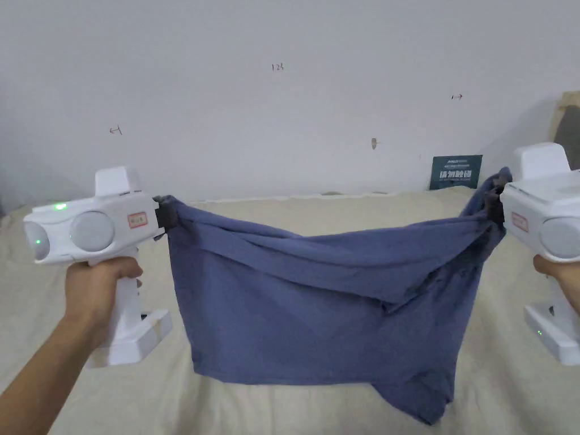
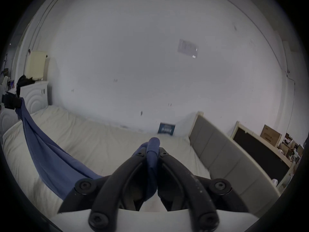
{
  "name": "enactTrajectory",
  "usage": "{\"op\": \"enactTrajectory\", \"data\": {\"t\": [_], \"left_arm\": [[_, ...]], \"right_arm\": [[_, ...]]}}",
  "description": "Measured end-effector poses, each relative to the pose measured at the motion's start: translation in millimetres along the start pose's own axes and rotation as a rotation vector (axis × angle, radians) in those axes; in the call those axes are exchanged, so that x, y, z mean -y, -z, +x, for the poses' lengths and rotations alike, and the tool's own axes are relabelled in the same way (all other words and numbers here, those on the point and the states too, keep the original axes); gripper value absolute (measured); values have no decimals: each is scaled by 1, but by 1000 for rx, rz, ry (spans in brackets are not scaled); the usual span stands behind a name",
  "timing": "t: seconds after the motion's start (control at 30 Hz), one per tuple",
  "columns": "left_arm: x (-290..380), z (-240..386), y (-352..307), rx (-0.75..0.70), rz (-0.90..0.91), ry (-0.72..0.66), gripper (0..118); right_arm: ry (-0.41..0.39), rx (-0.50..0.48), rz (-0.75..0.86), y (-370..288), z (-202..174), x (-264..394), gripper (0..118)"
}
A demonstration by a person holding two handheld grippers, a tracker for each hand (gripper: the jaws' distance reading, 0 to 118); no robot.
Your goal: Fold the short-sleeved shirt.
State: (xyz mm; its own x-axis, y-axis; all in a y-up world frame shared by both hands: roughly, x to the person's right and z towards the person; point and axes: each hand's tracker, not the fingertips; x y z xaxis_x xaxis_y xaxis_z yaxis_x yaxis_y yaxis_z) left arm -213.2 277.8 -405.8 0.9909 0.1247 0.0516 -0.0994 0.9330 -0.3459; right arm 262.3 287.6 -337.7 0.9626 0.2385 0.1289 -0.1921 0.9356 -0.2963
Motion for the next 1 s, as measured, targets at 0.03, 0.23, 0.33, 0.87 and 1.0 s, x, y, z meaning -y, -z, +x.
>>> {"op": "enactTrajectory", "data": {"t": [0.03, 0.23, 0.33, 0.87, 1.0], "left_arm": [[-19, 3, 5, -30, 22, 17, 8], [-101, 15, 35, -96, 116, 1, 8], [-116, 19, 56, -152, 161, 53, 8], [62, -26, 166, -206, -136, 37, 8], [136, -42, 158, -213, -260, 30, 8]], "right_arm": [[7, 1, 17, 4, 3, -16, 10], [97, 1, 107, 39, 16, -75, 10], [133, -8, 132, 60, 18, -86, 10], [174, -59, -137, 141, -39, 73, 10], [199, -73, -250, 131, -54, 136, 10]]}}
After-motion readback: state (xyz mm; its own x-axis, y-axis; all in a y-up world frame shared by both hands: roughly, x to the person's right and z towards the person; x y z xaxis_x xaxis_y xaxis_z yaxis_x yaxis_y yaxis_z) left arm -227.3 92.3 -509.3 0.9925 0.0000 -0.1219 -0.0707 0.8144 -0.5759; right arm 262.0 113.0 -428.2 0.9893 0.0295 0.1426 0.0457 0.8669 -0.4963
